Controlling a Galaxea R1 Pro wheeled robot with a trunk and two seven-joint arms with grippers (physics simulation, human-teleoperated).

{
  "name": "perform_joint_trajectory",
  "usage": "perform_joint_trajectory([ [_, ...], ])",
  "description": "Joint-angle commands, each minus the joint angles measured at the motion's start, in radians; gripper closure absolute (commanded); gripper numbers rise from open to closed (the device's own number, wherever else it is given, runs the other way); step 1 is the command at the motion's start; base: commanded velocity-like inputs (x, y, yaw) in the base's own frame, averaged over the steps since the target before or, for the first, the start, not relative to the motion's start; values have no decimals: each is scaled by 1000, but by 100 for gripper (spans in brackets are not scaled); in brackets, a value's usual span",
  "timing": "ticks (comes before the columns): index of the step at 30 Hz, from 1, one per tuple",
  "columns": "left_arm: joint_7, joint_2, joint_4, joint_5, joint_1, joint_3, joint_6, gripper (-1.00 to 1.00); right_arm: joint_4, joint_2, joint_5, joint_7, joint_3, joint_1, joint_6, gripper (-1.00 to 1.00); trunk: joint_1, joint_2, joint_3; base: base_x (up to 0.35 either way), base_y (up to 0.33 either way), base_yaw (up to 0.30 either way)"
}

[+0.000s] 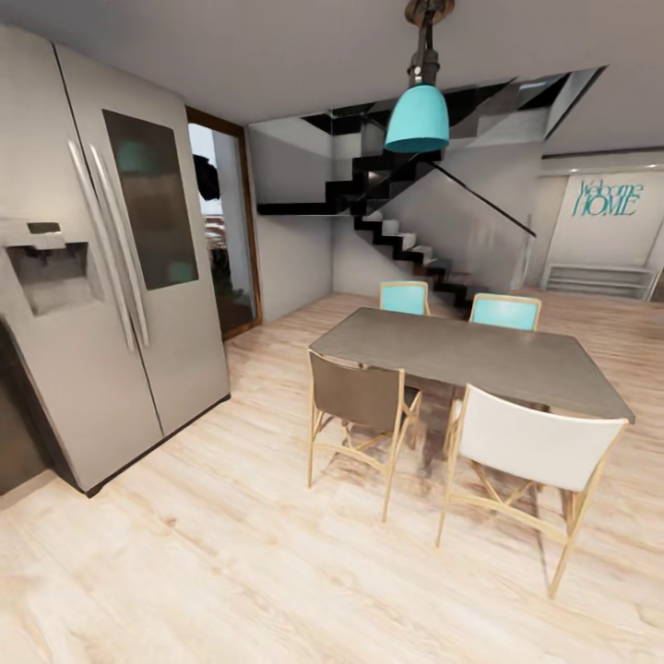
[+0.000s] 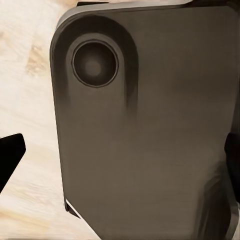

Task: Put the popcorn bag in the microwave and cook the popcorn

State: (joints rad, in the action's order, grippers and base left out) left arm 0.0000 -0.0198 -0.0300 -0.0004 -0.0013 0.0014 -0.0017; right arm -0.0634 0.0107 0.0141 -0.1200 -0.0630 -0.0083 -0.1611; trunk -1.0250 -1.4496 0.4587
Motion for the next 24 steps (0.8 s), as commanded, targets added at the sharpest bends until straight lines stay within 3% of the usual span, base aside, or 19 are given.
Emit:
perform_joint_trajectory([
  [1,0,0,-1,0,0,0,0,-100,-3,0,1,-1,-6,-1,-8,-100,0,0,1,0,0,265],
  [24,0,0,-1,-1,0,0,0,-100,15,0,1,-2,-4,-1,-8,-100,0,0,1,0,0,265],
])
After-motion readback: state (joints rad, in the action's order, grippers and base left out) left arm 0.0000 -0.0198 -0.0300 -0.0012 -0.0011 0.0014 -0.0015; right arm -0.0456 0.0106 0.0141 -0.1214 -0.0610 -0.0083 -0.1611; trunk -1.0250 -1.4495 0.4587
